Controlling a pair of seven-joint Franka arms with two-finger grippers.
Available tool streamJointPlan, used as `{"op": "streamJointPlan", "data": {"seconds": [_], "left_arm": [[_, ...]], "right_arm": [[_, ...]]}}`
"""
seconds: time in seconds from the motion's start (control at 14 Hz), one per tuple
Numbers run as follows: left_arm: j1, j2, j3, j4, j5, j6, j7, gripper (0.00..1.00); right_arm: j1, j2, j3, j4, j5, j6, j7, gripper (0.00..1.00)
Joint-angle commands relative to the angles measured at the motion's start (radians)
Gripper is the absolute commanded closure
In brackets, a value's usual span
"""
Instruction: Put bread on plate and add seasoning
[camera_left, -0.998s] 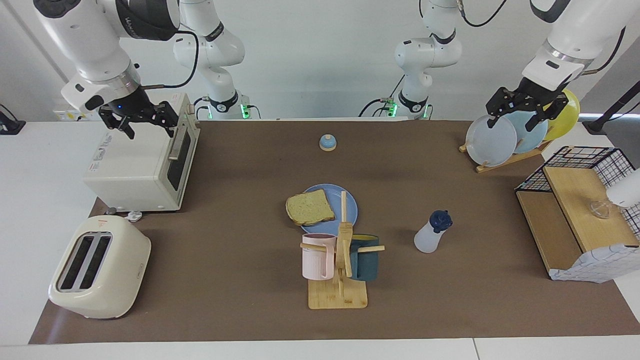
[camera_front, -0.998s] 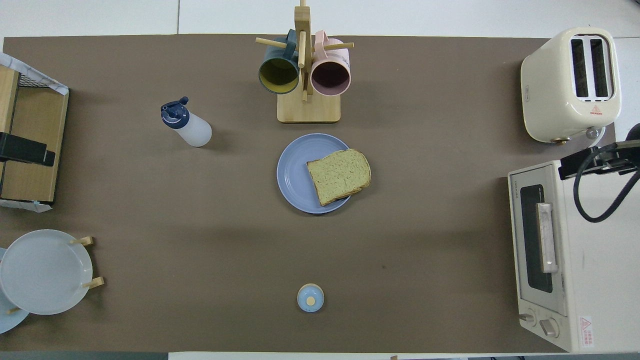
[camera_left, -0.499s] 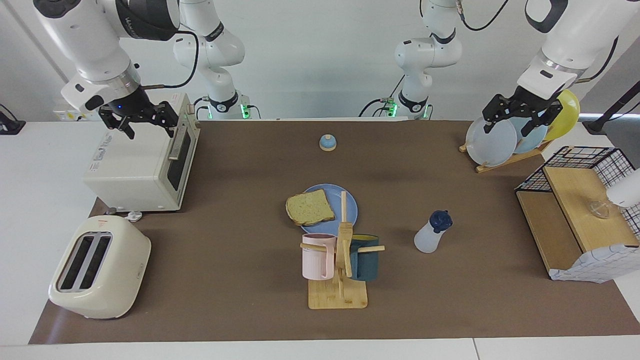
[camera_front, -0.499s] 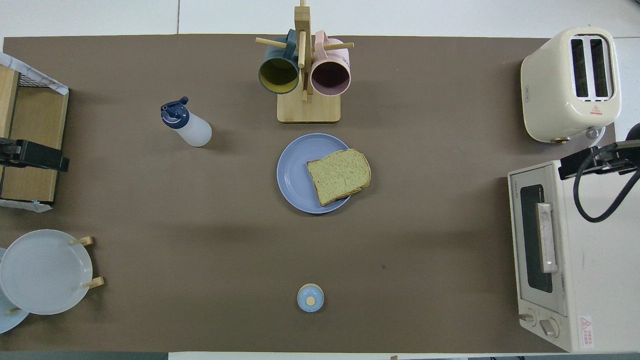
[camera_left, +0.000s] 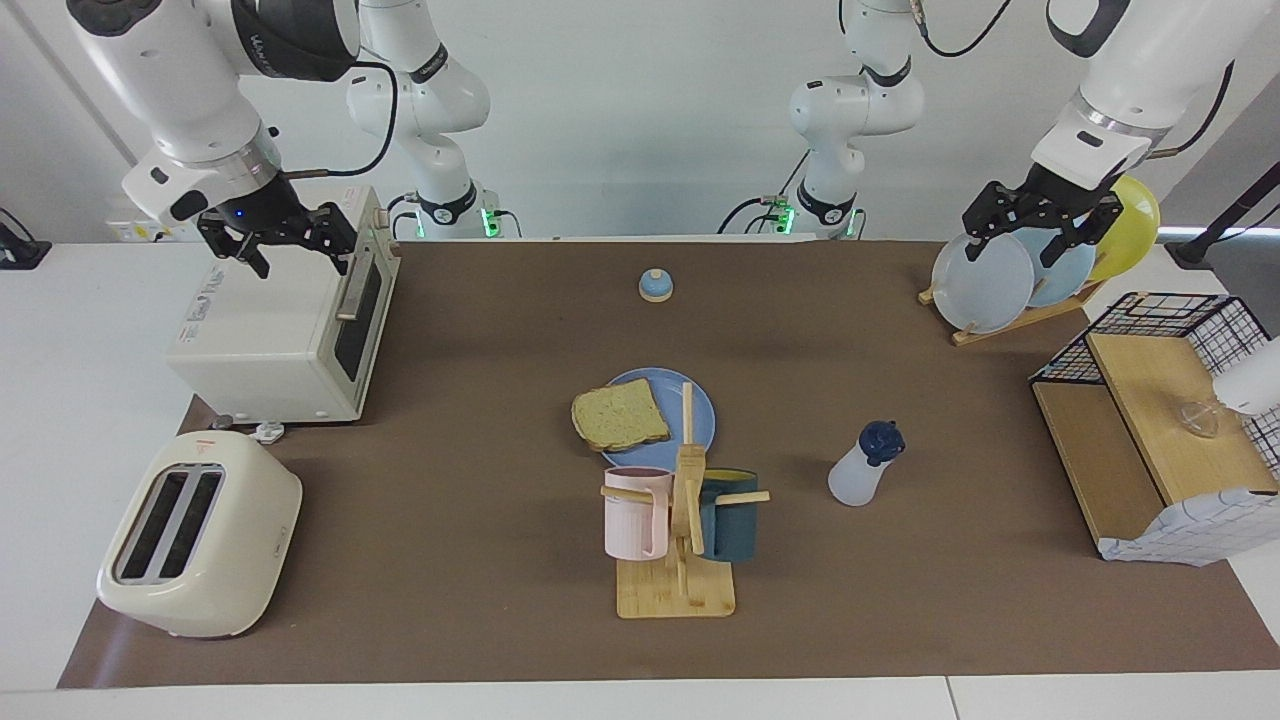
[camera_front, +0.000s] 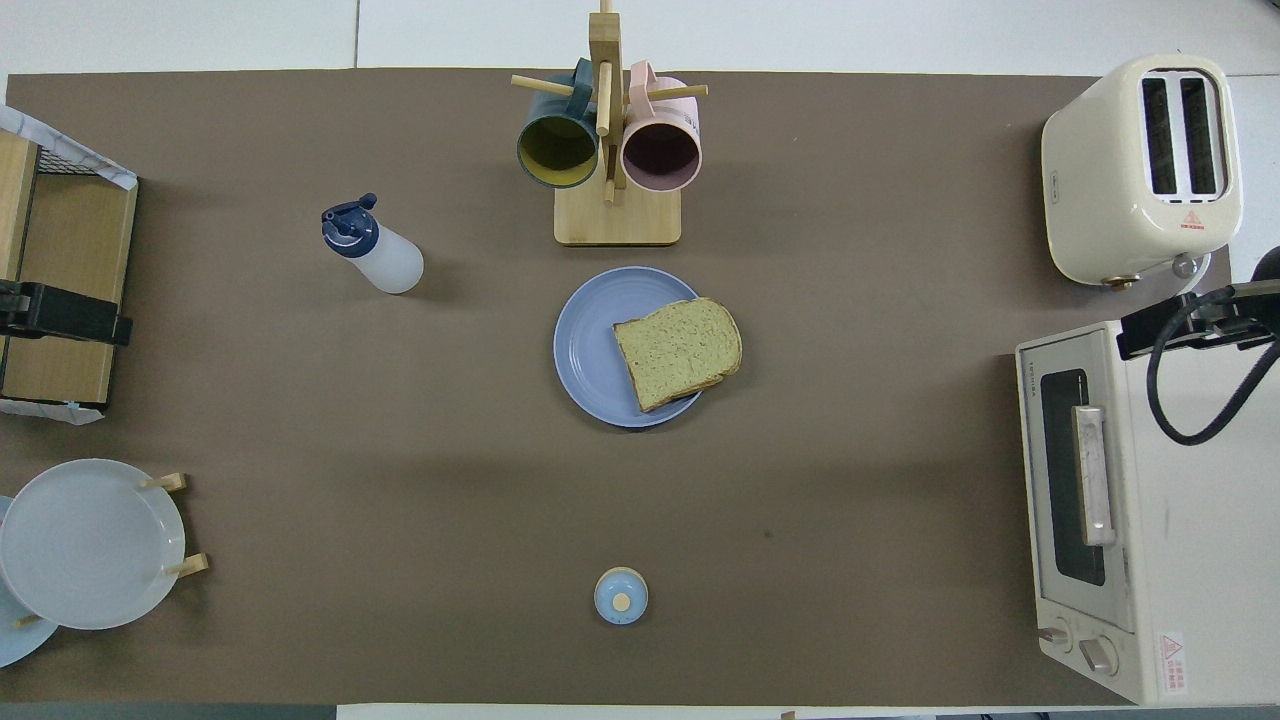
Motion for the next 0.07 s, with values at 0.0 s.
{"op": "streamJointPlan", "data": {"seconds": [0.0], "left_arm": [[-0.015,-0.009,0.02,0.006,-0.007,-0.018,-0.012,0.0]], "right_arm": [[-0.009,-0.01,0.004,-0.012,0.004,0.007,-0.016,0.0]]}}
